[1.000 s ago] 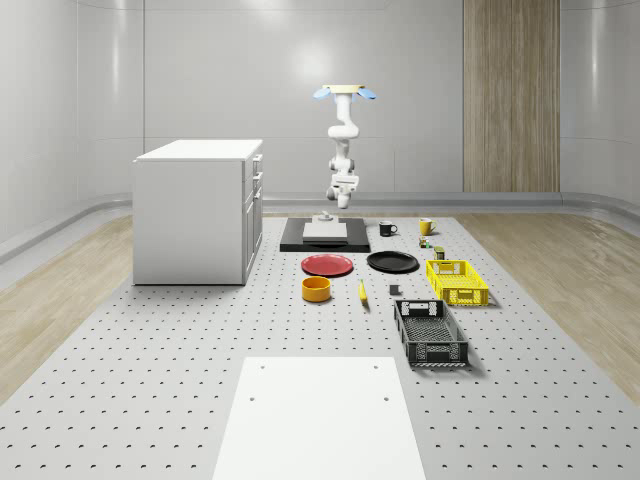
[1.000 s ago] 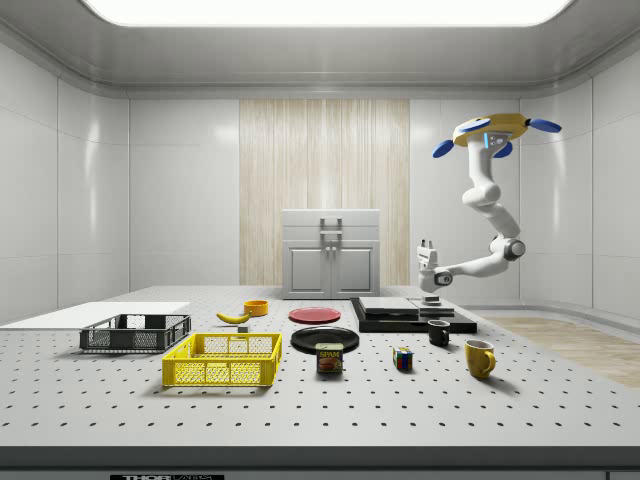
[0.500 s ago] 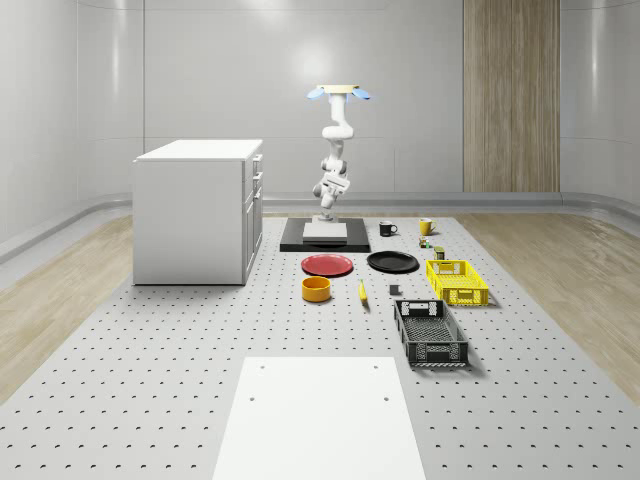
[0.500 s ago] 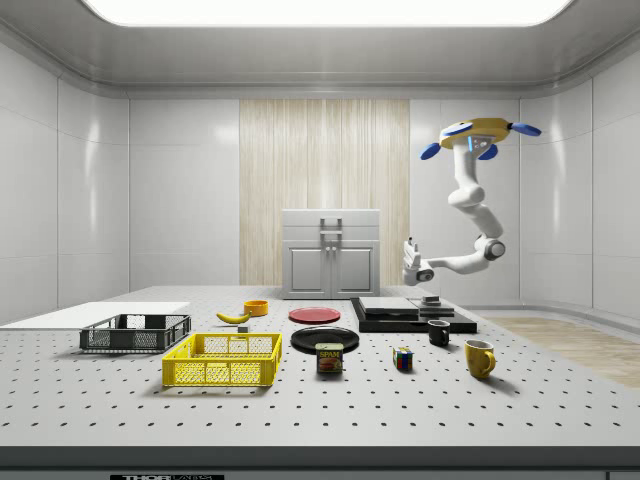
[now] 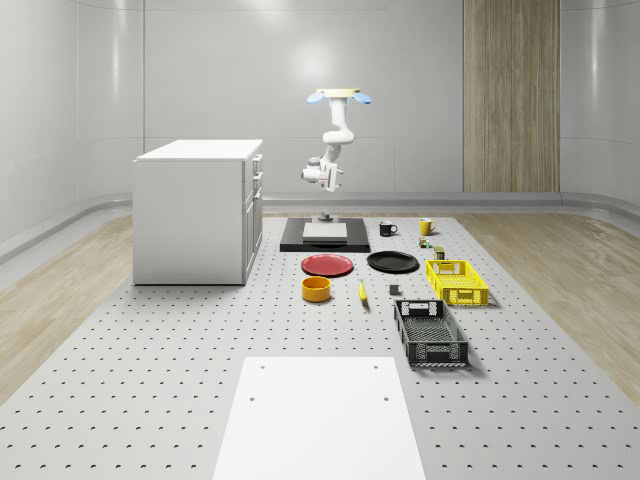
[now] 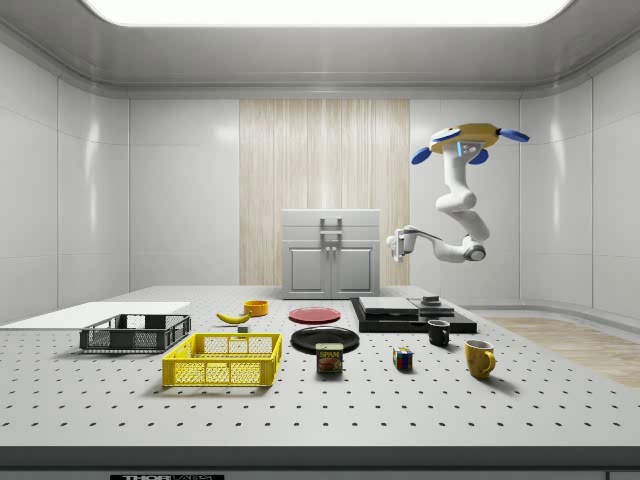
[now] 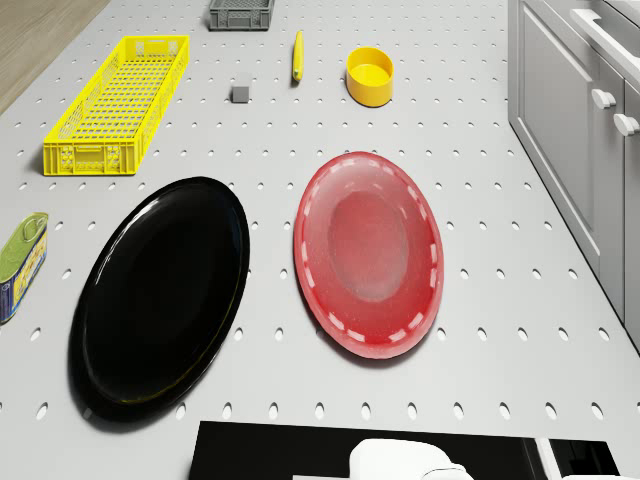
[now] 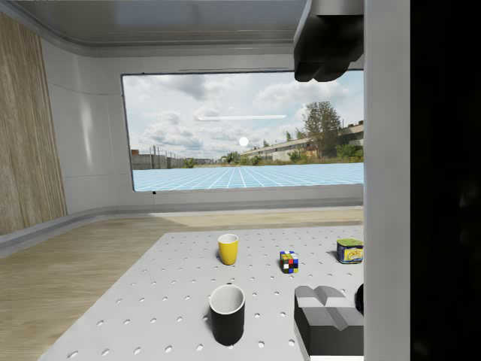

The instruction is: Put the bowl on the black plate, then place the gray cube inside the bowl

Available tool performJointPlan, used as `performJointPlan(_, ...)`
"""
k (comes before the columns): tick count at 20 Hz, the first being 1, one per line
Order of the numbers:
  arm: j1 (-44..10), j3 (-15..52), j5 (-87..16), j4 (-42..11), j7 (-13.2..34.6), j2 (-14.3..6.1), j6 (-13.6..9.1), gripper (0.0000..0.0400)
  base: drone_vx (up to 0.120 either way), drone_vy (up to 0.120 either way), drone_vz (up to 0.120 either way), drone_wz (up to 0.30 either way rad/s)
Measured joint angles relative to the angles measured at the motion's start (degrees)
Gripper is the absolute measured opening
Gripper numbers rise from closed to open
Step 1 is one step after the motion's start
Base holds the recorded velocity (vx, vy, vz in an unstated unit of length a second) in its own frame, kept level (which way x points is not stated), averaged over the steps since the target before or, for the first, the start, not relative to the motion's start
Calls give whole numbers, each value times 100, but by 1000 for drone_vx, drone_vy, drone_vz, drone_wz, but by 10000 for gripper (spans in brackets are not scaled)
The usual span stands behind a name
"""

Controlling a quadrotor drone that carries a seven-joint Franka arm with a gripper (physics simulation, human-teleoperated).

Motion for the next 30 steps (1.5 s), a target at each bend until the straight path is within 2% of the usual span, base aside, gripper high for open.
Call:
performJointPlan(3, -883, 847, -1692, -927, 772, -241, -291, 400, 120, -80, -120, 0)
performJointPlan(5, -1507, 1275, -2517, -1324, 1248, -391, -563, 400, 120, -120, -120, 0)
performJointPlan(9, -2552, 1854, -3479, -1718, 1967, -668, -1051, 400, 120, -120, -120, 0)
performJointPlan(13, -3208, 2175, -3870, -1849, 2396, -898, -1330, 400, 120, -20, -120, 0)
performJointPlan(18, -3641, 2388, -4014, -1893, 2687, -1124, -1440, 400, 120, 0, -120, 0)
performJointPlan(24, -3886, 2527, -4002, -1898, 2866, -1344, -1391, 400, 120, -87, -120, 0)
performJointPlan(30, -4014, 2617, -3926, -1888, 2970, -1540, -1264, 400, 120, 0, 0, 0)
